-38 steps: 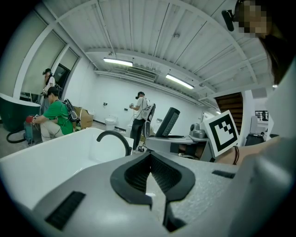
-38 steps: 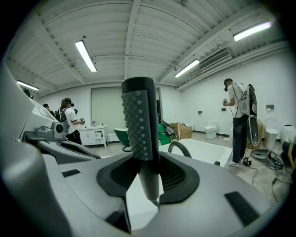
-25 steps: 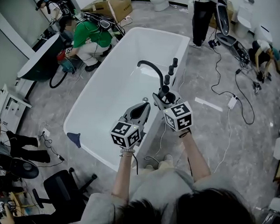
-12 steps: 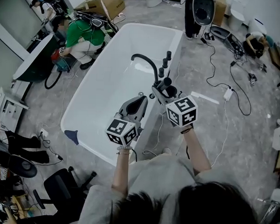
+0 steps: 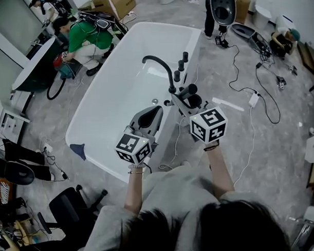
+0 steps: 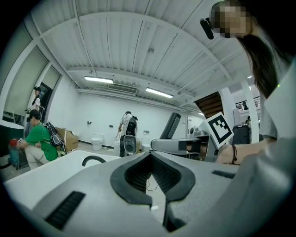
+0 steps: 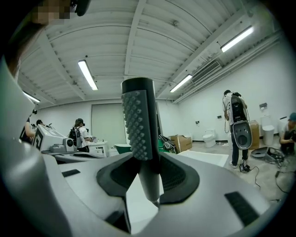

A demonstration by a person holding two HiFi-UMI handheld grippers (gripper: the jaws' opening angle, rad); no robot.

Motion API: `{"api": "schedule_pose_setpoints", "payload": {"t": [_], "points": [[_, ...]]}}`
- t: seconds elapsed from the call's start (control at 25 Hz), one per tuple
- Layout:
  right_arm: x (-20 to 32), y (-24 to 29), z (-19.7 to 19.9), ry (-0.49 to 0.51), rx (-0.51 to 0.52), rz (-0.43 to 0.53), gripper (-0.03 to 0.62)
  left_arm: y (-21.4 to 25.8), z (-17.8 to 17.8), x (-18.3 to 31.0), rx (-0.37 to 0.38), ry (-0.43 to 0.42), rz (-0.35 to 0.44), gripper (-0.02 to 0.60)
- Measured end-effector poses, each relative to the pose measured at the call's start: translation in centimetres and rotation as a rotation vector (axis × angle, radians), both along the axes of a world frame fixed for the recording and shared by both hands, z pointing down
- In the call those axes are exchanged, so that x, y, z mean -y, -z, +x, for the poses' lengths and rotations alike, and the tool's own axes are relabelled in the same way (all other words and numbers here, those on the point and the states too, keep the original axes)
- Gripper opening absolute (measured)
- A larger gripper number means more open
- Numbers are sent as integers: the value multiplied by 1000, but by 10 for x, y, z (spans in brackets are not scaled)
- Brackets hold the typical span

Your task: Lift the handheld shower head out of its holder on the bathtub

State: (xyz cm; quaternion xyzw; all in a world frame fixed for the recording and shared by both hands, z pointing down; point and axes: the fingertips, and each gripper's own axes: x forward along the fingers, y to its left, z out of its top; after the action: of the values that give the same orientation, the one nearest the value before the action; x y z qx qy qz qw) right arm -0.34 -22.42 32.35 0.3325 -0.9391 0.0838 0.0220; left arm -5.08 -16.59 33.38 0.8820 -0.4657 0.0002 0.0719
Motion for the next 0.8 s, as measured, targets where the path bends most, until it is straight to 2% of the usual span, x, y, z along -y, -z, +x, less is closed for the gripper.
{"api": "schedule_pose_setpoints", "payload": {"t": [0.28, 0.48, 0.8], "points": [[-3, -3, 8, -11, 24, 13, 132, -12, 13, 2, -7, -17, -28, 5], [-3, 3, 8, -2, 28, 32, 132, -8, 16, 4, -44, -34, -17, 5], [5, 4, 16, 5, 57, 32, 132, -8, 21, 11, -42, -32, 2, 5]]}}
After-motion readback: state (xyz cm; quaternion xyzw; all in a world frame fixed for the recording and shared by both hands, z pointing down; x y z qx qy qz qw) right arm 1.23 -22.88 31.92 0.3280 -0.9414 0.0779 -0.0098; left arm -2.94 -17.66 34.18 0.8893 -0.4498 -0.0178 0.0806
